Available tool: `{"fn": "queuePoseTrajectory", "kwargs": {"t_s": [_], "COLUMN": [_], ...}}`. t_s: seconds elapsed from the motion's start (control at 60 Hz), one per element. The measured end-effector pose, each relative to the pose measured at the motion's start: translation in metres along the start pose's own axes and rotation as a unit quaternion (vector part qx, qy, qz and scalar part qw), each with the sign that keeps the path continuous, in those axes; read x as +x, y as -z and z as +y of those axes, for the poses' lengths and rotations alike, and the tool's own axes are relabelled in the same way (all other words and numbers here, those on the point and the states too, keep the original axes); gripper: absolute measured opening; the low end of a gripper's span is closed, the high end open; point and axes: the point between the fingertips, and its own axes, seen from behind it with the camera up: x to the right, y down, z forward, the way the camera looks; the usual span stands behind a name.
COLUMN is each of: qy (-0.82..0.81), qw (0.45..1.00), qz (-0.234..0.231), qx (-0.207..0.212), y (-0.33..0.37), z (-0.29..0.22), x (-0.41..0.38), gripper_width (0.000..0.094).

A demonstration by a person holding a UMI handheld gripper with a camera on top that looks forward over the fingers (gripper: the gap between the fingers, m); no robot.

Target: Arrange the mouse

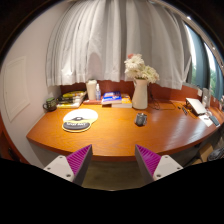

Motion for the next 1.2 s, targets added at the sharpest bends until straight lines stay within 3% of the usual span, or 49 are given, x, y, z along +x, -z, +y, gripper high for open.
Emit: {"fn": "queuePoseTrajectory", "kwargs": {"t_s": [0.25, 0.417, 0.917, 1.2], "qy": [-0.024, -0.024, -0.013, -0.007], "qw": [0.998, 0.997, 0.997, 0.995], "qz": [0.048, 0.064, -0.002, -0.034], "qx": [-0.033, -0.038, -0.073, -0.097], "y": [-0.043, -0.089, -0.280, -0.330], "z": [0.041, 0.032, -0.031, -0.050], "x": [0.081, 0.130, 0.153, 0.148], "gripper_width": [0.0859, 0.0857, 0.0848, 0.0854]}}
